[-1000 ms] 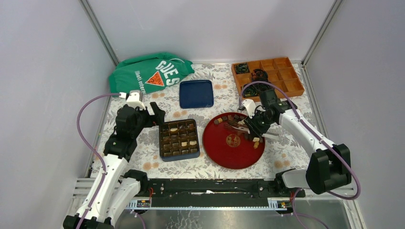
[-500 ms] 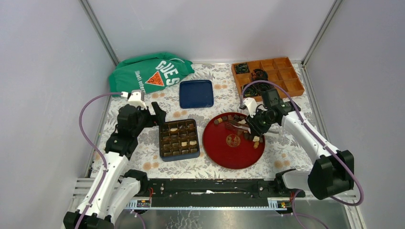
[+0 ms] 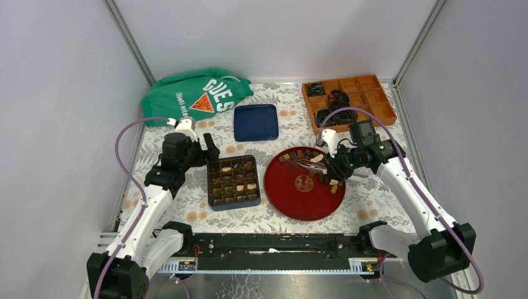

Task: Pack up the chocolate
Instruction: Pick up the fake chocolate from the plate, then place the fake chocolate in the packing box.

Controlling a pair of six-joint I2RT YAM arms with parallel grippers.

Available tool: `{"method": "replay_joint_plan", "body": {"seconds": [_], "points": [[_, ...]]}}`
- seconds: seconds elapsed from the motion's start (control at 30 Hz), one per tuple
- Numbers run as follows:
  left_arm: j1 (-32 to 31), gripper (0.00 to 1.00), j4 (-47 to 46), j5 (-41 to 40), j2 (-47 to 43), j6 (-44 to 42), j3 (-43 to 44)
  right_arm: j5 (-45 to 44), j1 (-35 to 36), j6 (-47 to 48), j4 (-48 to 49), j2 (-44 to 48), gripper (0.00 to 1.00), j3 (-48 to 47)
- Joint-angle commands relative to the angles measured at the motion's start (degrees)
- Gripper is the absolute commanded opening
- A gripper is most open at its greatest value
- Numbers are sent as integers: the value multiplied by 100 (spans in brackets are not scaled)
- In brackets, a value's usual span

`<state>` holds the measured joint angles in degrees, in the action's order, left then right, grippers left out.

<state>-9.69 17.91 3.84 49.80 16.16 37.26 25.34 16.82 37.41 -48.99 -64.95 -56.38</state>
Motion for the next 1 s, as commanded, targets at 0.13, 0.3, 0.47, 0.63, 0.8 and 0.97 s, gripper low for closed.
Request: {"method": "replay_joint_plan", "body": {"seconds": [0.13, 0.3, 0.47, 0.63, 0.8, 0.97], "points": [[29, 95, 253, -343, 862, 238, 335, 1506, -14, 1062, -390, 196, 0, -463], [33, 88, 430, -357, 1161, 204, 469, 1699, 495, 1268, -282, -227, 0, -889], [36, 86, 432, -361, 1084, 127, 467, 1116, 1692, 1238, 91, -745, 0, -1356], [39, 85, 403, -654, 814, 43, 453, 608, 2551, 1078, 311, -1552, 0, -2043], [38, 85, 279, -761, 437, -11, 377, 280, 3089, 735, 534, -2281, 2, -2619], [42, 85, 217, -814, 214, -30, 338, -42, 3422, 506, 633, -2834, 3, -2930]]}}
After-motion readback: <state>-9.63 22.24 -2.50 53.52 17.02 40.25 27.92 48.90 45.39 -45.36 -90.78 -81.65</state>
